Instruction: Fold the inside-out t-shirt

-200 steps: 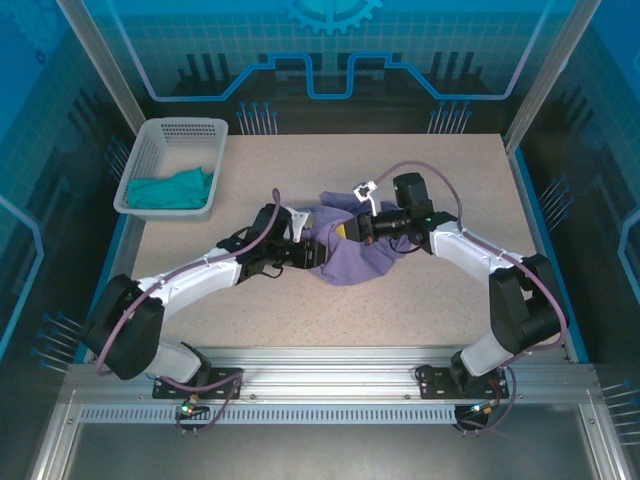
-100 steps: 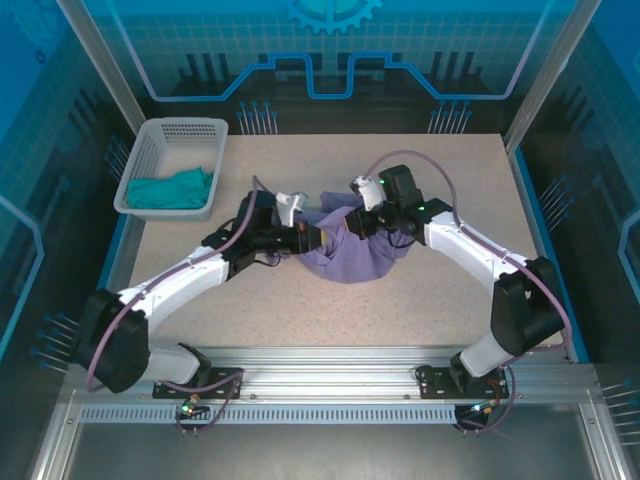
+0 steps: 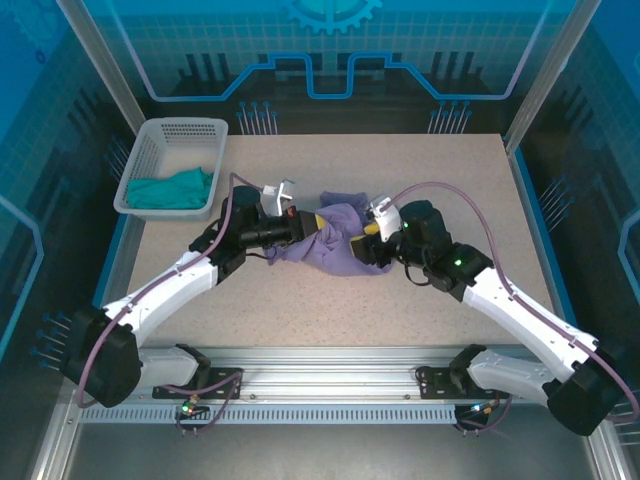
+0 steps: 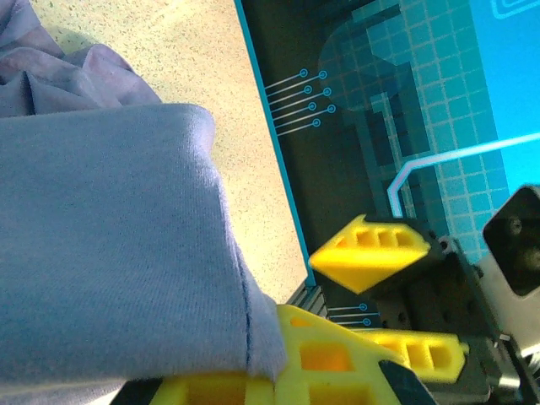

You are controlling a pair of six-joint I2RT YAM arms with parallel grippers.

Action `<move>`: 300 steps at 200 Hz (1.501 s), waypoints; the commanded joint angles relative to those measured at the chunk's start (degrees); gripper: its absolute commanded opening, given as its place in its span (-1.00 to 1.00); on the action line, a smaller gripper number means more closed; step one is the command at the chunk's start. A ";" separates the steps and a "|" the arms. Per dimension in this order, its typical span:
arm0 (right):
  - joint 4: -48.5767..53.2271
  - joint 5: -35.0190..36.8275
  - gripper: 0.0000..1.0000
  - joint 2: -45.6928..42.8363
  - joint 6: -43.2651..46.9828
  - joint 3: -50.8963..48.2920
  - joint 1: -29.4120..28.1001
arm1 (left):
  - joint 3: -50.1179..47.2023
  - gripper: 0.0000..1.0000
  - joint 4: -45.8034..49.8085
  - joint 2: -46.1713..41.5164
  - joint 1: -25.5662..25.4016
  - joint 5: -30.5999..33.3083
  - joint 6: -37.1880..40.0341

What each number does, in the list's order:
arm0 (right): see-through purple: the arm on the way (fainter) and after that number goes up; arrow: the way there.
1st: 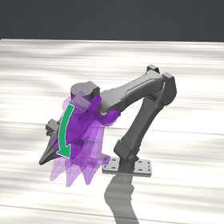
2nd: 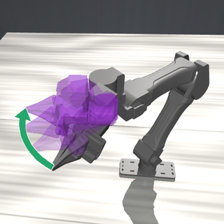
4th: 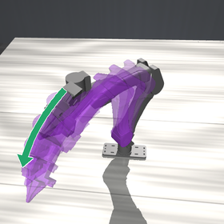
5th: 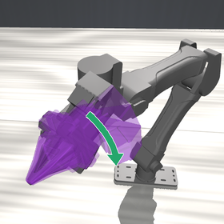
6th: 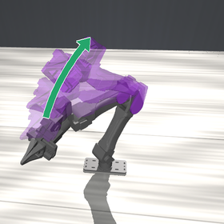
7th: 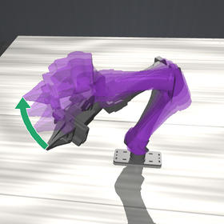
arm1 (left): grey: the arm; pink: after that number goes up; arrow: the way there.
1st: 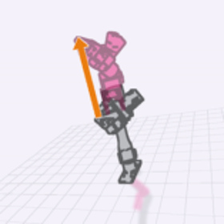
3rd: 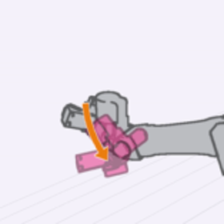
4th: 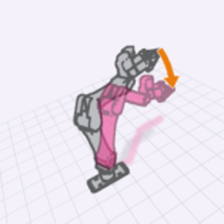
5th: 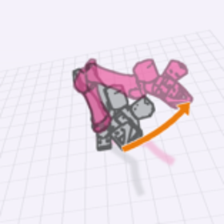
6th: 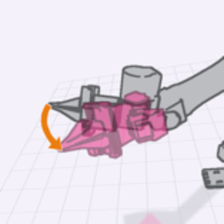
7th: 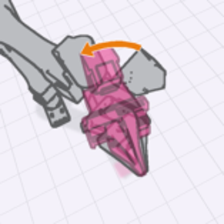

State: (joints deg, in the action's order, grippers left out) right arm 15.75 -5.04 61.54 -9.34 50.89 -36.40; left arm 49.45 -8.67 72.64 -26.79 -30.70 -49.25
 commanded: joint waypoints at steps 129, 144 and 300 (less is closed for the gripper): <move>-14.83 -9.76 -1.00 11.16 -10.60 -5.39 6.29 | -1.14 -1.00 1.69 -4.90 2.26 0.79 2.18; -15.21 -10.50 -1.00 9.49 -8.54 -6.99 6.65 | -1.78 -1.00 0.99 -5.65 3.13 0.68 1.73; -27.46 -23.18 -1.00 7.78 -1.09 -9.18 5.92 | 0.45 0.01 31.77 -10.51 -0.09 33.05 25.49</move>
State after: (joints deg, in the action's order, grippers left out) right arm -9.69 -26.65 68.18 -11.27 39.75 -30.09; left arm 47.51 16.53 66.94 -23.38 -6.42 -29.76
